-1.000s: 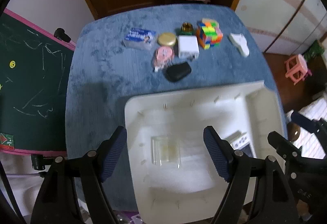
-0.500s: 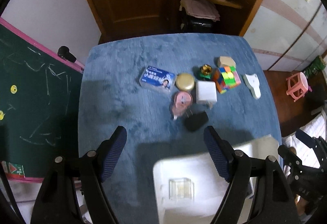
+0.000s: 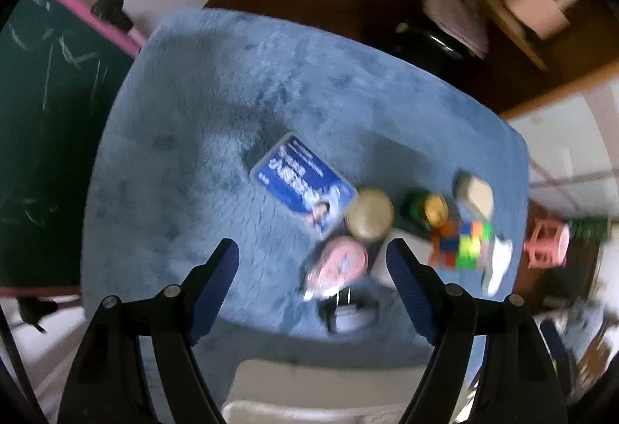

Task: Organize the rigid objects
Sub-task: 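Move the left tool to the blue floss box while the right tool reaches the Rubik's cube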

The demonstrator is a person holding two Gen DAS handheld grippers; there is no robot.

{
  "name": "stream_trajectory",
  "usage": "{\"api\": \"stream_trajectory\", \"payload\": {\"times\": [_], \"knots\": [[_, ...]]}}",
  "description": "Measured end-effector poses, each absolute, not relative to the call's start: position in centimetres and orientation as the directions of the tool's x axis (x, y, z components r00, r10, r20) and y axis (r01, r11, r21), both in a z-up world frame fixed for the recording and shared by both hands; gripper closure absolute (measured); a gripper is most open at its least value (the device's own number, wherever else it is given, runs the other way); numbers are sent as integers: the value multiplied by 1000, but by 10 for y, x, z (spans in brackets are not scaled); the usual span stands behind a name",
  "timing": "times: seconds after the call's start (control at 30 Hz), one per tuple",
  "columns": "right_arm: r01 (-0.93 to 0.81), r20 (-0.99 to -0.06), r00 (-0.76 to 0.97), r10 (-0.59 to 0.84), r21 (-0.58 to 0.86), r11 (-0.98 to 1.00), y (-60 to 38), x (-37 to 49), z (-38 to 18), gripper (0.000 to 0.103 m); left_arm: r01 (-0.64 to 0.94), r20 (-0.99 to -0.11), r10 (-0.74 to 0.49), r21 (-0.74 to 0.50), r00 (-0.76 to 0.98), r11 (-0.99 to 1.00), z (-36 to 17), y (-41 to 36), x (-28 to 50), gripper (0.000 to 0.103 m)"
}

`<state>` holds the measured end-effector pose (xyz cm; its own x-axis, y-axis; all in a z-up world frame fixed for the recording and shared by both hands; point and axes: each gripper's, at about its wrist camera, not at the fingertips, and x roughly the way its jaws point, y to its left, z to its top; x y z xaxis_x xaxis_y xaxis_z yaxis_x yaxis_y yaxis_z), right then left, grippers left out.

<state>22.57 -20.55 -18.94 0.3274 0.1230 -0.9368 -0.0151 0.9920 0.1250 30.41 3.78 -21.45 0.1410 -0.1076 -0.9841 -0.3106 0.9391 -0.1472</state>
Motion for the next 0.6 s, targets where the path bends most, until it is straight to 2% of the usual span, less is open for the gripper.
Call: {"api": "stream_trajectory", "payload": {"times": [0.27,0.6], "knots": [[69,-947,245,208,231,970,-217,283,-237,29,-508,-985,-123,-166,117,845,-263,54,331,22],[28,-977,147,152,158,987,-200,310,-290,29,-602,-981,-93,-178,170,778,-285,58,338,22]]}}
